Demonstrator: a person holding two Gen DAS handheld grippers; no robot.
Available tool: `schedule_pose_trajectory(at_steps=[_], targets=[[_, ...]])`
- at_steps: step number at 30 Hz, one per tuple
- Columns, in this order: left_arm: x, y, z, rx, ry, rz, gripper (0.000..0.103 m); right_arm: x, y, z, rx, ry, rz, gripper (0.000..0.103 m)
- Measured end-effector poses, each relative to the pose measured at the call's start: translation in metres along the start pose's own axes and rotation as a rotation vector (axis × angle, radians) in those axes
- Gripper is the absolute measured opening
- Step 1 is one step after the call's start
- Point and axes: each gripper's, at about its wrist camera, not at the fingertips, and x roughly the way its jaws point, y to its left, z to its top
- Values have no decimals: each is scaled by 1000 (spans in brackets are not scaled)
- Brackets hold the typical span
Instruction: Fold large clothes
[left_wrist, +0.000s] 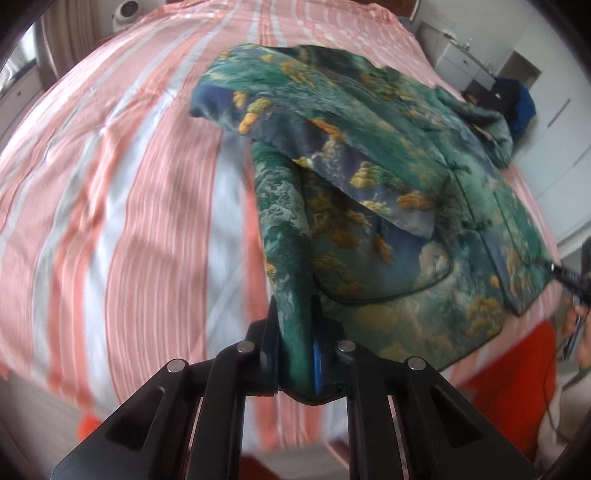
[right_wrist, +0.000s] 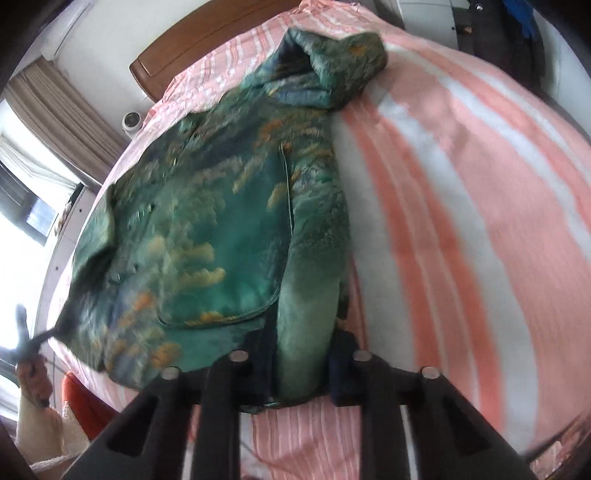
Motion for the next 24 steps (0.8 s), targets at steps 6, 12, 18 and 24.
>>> schedule_pose_trajectory(at_steps=[6,12,18,24], targets=[[18,4,6,-11,21,31,11,0,4,-12,-62,33,-52,17],[4,19,2,-45,19,4,11,-7,17,-12,-72,6,-52,15],[36,19,22,-49,61,75,31,5,9,-11,-90,16,-68,15],[-13,-4,43,68,-75,235,69,-12,11,-6,-68,-78,-107,74]])
